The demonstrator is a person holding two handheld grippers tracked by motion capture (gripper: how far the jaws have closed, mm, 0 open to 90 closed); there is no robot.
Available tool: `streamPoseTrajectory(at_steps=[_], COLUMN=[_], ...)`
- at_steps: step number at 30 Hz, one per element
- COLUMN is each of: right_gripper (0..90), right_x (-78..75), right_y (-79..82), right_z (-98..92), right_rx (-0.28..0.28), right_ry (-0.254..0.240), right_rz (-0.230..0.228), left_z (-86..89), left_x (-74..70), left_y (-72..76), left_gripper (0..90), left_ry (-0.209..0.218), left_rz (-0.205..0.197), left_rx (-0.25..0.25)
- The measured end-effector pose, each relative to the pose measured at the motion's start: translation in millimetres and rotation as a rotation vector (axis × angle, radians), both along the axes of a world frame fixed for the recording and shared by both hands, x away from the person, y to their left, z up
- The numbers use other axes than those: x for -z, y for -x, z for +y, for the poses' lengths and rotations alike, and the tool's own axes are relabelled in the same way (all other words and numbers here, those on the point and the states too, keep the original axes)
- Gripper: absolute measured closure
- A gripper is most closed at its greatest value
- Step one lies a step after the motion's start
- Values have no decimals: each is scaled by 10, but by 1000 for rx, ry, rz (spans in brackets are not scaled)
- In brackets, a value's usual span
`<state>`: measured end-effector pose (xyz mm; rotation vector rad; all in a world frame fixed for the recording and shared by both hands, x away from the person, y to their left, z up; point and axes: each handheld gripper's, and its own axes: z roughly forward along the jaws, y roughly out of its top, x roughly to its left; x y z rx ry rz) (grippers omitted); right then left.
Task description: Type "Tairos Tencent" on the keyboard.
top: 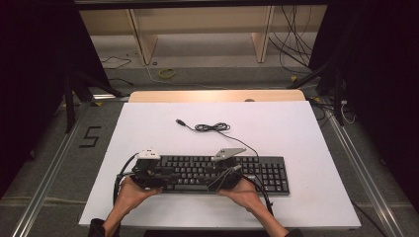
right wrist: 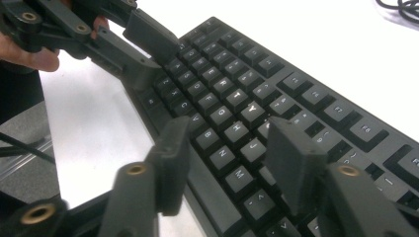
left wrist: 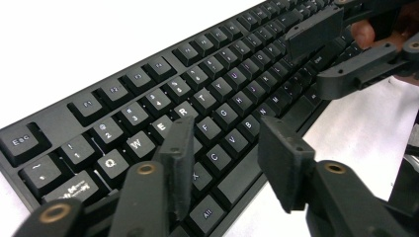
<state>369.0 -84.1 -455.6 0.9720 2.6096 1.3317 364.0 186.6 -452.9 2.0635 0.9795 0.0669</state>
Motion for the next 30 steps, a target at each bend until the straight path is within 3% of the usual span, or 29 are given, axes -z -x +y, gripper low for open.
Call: streamPoseTrajectory(at_steps=[19, 30], right_gripper=[427, 409], right_x=[-29, -35], right_y=[63, 76], right_z=[-177, -278], right_rx=[27, 47], right_ry=[-26, -64], right_rz=[-4, -10], left_z=[-81, -116], left_x=[9, 31], left_y=[-18, -49], left_gripper=[851, 888], left_ry=[-54, -75], left_rz=[21, 33], left_rx=[65, 71])
